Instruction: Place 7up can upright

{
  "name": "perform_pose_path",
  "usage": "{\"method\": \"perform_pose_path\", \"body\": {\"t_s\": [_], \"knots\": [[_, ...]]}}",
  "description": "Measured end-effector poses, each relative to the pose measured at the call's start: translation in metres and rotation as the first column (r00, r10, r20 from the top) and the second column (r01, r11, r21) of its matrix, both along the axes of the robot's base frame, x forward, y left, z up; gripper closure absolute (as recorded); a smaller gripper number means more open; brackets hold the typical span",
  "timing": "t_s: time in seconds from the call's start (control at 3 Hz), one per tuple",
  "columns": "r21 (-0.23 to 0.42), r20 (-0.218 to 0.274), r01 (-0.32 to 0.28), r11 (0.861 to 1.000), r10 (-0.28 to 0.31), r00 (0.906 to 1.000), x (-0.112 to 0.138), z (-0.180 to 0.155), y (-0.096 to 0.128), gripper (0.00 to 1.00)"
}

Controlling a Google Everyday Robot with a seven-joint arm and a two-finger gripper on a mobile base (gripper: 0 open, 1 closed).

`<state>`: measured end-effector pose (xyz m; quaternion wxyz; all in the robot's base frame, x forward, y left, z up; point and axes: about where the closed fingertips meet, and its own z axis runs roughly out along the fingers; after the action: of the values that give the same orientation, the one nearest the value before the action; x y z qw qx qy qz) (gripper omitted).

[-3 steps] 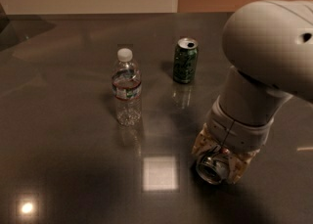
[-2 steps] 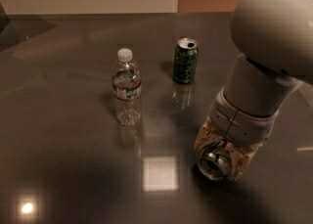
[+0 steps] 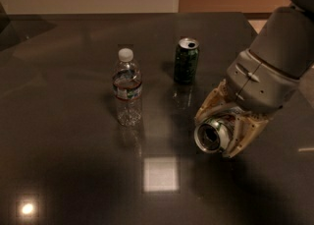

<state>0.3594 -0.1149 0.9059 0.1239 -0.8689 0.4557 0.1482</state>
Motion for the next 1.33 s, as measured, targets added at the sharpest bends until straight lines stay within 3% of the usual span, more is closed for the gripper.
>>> {"method": "perform_pose_path", "body": {"t_s": [0.33, 0.67, 1.0, 1.33], "knots": [[0.170, -0.105, 0.127, 0.977, -0.111, 0.9883, 0.011, 0.017, 0.009, 1.00], [0.336, -0.231, 0.254, 0.907, -0.182, 0.9557, 0.022, 0.025, 0.014, 1.00], [0.486, -0.347, 0.366, 0.793, -0.208, 0.9142, 0.031, 0.036, 0.023, 1.00], [0.595, -0.439, 0.452, 0.665, -0.201, 0.8755, 0.039, 0.043, 0.028, 1.00]]}}
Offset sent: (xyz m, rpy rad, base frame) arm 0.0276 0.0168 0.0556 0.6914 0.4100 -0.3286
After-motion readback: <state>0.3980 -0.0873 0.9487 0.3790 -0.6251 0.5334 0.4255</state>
